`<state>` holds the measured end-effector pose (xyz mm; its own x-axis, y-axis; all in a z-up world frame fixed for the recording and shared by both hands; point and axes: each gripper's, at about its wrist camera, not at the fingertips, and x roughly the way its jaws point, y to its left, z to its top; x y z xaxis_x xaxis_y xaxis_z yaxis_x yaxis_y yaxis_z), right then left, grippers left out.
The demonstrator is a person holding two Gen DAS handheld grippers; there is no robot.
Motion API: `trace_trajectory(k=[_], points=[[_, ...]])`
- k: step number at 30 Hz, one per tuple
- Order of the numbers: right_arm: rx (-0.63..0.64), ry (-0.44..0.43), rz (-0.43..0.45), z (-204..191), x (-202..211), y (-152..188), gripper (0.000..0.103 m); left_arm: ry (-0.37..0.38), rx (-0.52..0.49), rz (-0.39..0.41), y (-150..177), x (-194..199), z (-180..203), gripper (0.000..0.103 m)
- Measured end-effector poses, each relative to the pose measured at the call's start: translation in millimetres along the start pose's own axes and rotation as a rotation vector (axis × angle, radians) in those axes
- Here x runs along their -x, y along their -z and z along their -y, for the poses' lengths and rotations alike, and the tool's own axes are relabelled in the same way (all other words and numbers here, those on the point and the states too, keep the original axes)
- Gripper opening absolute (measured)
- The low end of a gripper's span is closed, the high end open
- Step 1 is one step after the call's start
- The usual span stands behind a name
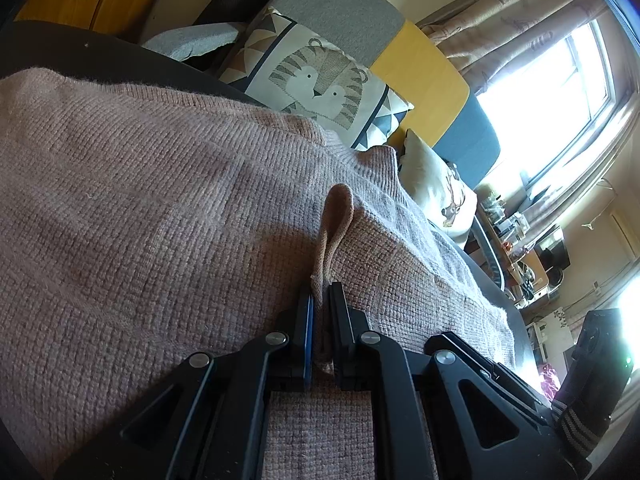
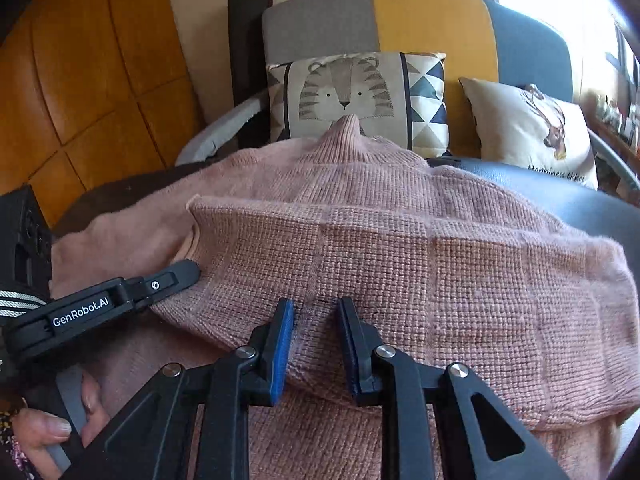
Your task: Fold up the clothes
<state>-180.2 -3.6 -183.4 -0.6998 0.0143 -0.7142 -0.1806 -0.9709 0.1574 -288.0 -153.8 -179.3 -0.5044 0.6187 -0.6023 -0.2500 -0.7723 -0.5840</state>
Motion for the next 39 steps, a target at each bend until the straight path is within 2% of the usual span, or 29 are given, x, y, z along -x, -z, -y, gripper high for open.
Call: trace_trajectory(k=[4,8,10,11,14,16,18,21,24,27,32,34,39], points=[[0.030,0.038,0.009,-9.3,-0.1,1.9,0.023,0.014,0.027,-0.017,-2.8,0.6,-1.2,0.010],[0.057,0.071,0.015,-13.6,-0.3,0.9,0.023,0.042,0.090,-0.081,-10.7,12.1,-11.8,0.010],[0.056,0.070,0.017,-13.2,0.9,1.0,0.023,-0.009,0.090,-0.072,-18.6,30.7,-16.9,0.011],[0.054,0.069,0.018,-12.7,1.1,1.2,0.023,-0.043,0.088,-0.046,-21.7,42.1,-21.7,0.011],[0.050,0.066,0.019,-11.7,0.8,1.0,0.023,-0.082,0.114,0.039,-35.2,81.0,-51.3,0.014],[0.054,0.071,0.019,-12.5,0.8,1.0,0.023,-0.131,0.143,0.096,-42.3,107.9,-74.9,0.023],[0.053,0.071,0.020,-12.5,0.4,1.1,0.023,-0.198,0.197,0.150,-49.7,137.7,-104.4,0.028],[0.047,0.064,0.021,-11.1,0.3,1.1,0.023,-0.289,0.286,0.228,-52.7,182.7,-143.4,0.029],[0.044,0.062,0.022,-11.1,-0.2,1.0,0.023,-0.418,0.385,0.284,-53.4,216.6,-184.3,0.029],[0.044,0.061,0.022,-11.2,-0.4,1.0,0.023,-0.505,0.510,0.317,-48.3,241.5,-221.8,0.029],[0.042,0.058,0.023,-10.9,-0.5,1.1,0.023,-0.540,0.657,0.291,-42.7,250.2,-259.9,0.029],[0.039,0.055,0.024,-10.4,-0.4,1.1,0.023,-0.514,0.687,0.316,-41.1,253.5,-268.9,0.029],[0.030,0.042,0.025,-8.2,0.3,1.1,0.023,-0.526,0.683,0.325,-50.2,251.1,-274.9,0.032]])
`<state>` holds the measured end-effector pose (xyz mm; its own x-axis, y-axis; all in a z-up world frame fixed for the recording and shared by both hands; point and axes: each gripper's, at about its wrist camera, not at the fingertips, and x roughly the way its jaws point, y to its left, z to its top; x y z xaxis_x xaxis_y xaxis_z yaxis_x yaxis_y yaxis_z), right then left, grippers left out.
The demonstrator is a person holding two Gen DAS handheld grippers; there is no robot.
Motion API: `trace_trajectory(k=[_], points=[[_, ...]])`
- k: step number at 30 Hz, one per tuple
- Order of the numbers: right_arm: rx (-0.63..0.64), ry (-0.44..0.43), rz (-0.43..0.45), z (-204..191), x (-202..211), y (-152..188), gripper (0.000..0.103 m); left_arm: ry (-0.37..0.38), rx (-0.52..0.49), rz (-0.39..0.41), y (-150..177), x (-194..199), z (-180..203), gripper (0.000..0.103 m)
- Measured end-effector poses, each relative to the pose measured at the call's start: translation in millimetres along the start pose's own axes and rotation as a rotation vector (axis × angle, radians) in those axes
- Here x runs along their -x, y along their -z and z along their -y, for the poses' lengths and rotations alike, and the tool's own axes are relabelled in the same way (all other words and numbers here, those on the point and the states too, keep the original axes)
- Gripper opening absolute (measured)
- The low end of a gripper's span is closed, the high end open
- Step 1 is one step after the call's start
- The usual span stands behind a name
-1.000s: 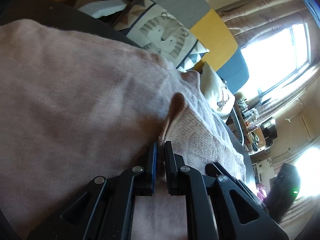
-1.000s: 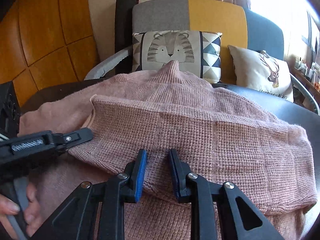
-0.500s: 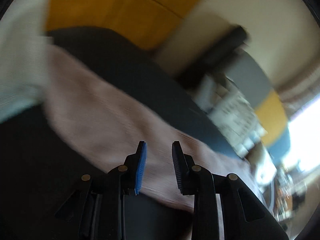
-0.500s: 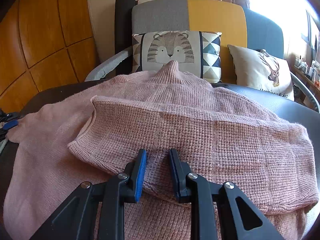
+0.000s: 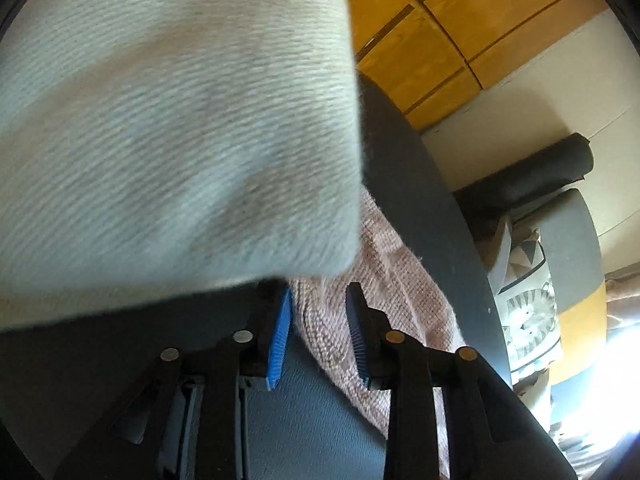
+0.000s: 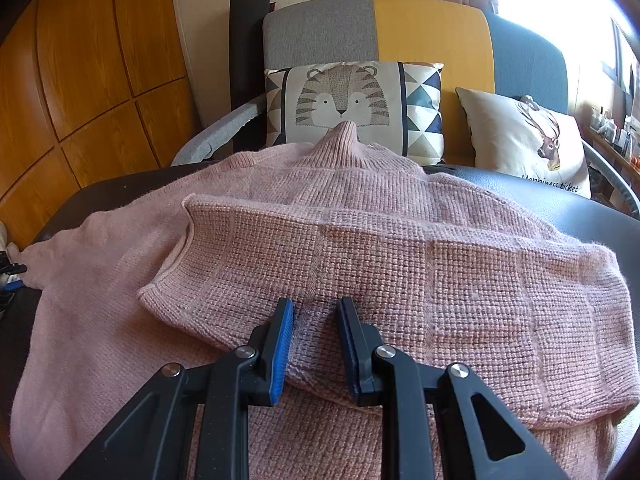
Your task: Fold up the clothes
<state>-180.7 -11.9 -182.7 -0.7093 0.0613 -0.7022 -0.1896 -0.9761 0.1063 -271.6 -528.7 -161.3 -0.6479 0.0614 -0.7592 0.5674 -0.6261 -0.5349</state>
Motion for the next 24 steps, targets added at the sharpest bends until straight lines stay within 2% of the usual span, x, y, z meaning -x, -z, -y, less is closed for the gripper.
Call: trace_trajectory(k=[2,4,5,9,12,13,14,15,16,18,22,24], points=[[-0.004,-0.006,0.001,0.8,0.0,0.0,0.023,0.009,0.040,0.003,0.3,3.0,-2.9,0.033],[-0.010,-0.012,0.002,1.8,0.0,0.2,0.023,0.047,0.100,0.023,2.9,4.0,-9.4,0.041],[-0.012,-0.015,0.002,2.2,0.0,0.4,0.023,0.047,0.104,0.030,1.2,2.9,-9.2,0.041],[-0.019,-0.023,0.004,3.8,0.4,0.4,0.023,-0.014,0.030,0.064,-6.8,-3.5,3.3,0.047],[-0.024,-0.030,0.005,4.9,0.8,0.6,0.023,-0.053,-0.038,0.096,-8.2,-9.4,11.6,0.047],[-0.025,-0.031,0.006,5.0,0.9,0.7,0.023,-0.059,-0.044,0.100,-8.6,-10.8,12.2,0.041],[-0.026,-0.032,0.006,5.2,1.0,0.7,0.023,-0.072,-0.050,0.106,-8.3,-12.1,13.1,0.029],[-0.026,-0.032,0.007,5.2,1.1,0.8,0.023,-0.092,-0.057,0.090,-9.0,-15.3,13.3,0.008],[-0.025,-0.031,0.007,4.9,1.3,1.1,0.023,-0.108,-0.064,0.074,-9.8,-18.2,13.6,0.008],[-0.023,-0.028,0.008,4.3,1.3,1.4,0.023,-0.077,-0.065,0.074,-11.0,-14.9,16.3,0.007],[-0.022,-0.026,0.010,3.8,1.3,1.8,0.023,0.015,-0.121,0.100,-12.5,3.9,40.8,0.007],[-0.023,-0.029,0.010,4.3,1.3,2.0,0.023,0.080,-0.171,0.140,-10.0,19.6,64.5,0.007]])
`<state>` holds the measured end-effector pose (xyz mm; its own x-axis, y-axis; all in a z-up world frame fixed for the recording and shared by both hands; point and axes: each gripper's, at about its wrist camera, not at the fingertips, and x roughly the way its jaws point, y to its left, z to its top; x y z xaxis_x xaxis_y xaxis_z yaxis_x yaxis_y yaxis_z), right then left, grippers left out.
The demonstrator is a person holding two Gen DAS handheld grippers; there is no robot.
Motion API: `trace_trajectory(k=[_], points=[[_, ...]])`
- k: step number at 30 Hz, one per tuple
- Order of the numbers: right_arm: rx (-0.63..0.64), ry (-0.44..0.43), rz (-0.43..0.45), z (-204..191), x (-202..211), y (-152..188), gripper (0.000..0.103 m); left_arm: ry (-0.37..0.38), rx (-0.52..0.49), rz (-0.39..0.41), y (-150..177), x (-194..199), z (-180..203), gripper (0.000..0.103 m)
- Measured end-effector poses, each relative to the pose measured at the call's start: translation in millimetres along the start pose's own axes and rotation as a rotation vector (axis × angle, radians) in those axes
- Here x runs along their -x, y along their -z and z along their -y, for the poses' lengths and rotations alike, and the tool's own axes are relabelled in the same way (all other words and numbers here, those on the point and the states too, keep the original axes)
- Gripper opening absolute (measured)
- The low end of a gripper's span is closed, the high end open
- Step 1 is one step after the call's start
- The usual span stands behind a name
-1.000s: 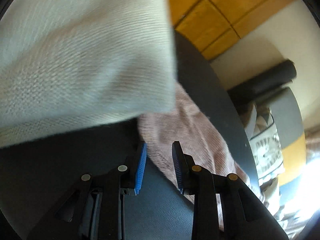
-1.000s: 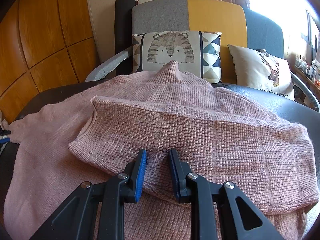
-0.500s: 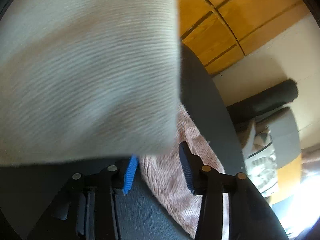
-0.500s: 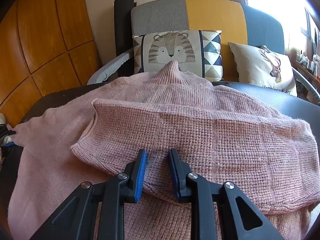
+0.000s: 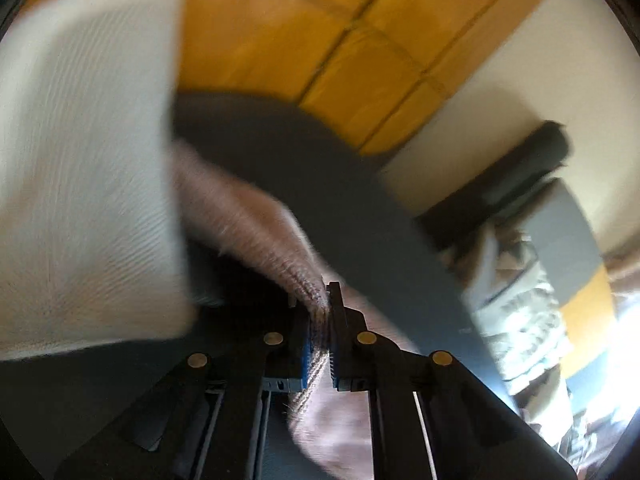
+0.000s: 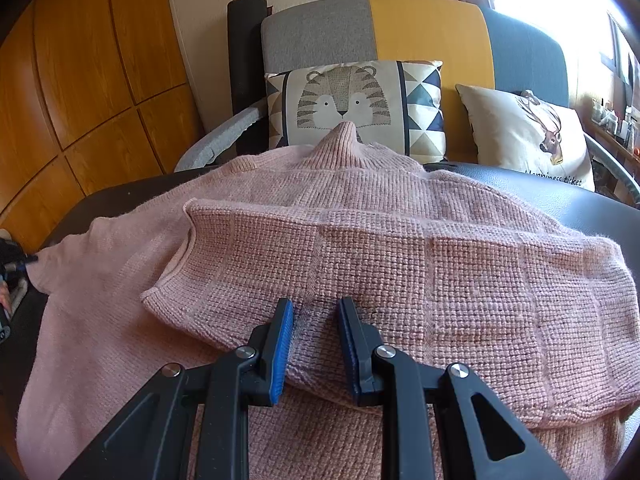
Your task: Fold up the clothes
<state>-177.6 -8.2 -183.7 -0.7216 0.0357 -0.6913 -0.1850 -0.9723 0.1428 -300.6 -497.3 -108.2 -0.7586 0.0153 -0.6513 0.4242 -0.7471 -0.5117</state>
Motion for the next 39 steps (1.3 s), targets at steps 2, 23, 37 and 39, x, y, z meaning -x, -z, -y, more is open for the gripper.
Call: trace_trajectory(k=[2,23,37,39], points=[[-0.002,-0.003,0.000,0.9,0.0,0.3,0.023,0.064,-0.065,0.037,-1.6,12.5,28.1,0.007],[-0.024,-0.030,0.003,5.6,-0.2,0.7,0.023,0.544,-0.826,-0.080,197.2,61.8,299.2,0.007],[-0.111,-0.114,0.010,19.3,-0.8,2.3,0.021,0.479,-1.019,-0.299,300.4,33.7,251.7,0.028],[-0.119,-0.123,0.011,21.3,-0.7,2.1,0.021,0.454,-1.041,-0.226,289.7,34.4,237.5,0.041]])
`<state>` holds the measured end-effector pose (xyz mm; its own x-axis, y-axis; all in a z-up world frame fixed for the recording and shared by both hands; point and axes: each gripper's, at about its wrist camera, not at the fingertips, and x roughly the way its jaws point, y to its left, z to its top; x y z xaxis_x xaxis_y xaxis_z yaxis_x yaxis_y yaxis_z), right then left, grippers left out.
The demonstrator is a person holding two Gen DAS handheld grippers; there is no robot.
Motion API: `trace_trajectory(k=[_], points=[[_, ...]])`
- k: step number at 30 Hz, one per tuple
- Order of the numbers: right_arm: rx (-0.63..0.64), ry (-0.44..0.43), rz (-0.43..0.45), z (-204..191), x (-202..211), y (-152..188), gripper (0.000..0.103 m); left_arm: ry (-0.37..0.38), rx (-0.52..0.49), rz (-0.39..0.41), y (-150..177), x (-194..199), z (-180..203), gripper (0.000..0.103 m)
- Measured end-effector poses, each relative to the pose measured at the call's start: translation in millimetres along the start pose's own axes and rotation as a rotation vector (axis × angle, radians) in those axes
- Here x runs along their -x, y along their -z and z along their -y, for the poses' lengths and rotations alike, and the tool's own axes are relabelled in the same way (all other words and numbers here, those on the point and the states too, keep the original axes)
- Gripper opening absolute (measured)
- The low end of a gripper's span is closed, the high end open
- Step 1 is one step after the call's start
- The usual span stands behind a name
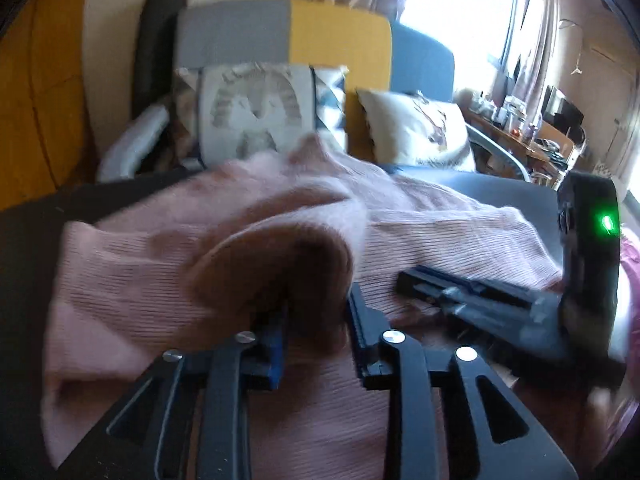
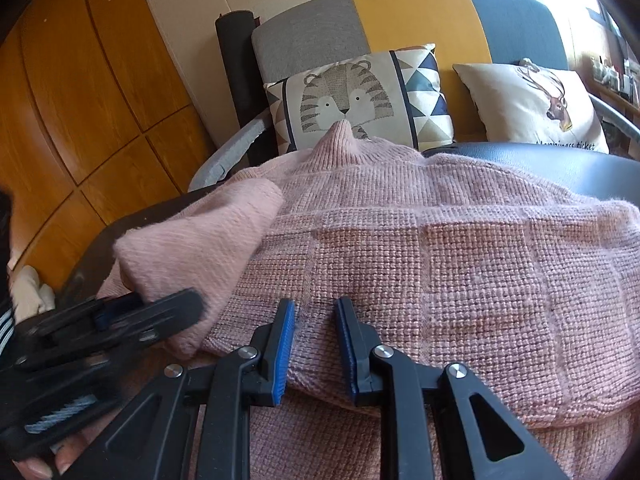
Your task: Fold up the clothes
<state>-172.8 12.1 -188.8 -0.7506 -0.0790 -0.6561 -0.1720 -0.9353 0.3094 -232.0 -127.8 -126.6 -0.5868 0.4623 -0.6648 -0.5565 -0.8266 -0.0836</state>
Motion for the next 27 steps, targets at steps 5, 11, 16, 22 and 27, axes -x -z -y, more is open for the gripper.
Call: trace_trajectory(k=[5,11,16,22,27], points=[[0.013,0.013,0.000,-3.0,0.0,0.4,0.021,-0.167,0.045,0.000,17.8,6.2,-55.1,0.048],[0.046,0.050,-0.004,-9.0,0.4,0.2,0.021,-0.145,0.299,-0.021,37.2,7.5,-122.2,0.048],[0.132,0.262,0.090,-35.8,28.4,-1.4,0.023,-0.005,0.500,0.022,51.4,4.6,-157.1,0.048],[0.343,0.124,0.057,-93.2,46.5,5.0,0.028,0.039,0.621,0.077,64.1,8.1,-171.8,0.035],[0.830,0.349,0.035,-159.9,15.2,32.2,0.028,0.063,0.653,0.086,65.9,6.6,-177.6,0.034]])
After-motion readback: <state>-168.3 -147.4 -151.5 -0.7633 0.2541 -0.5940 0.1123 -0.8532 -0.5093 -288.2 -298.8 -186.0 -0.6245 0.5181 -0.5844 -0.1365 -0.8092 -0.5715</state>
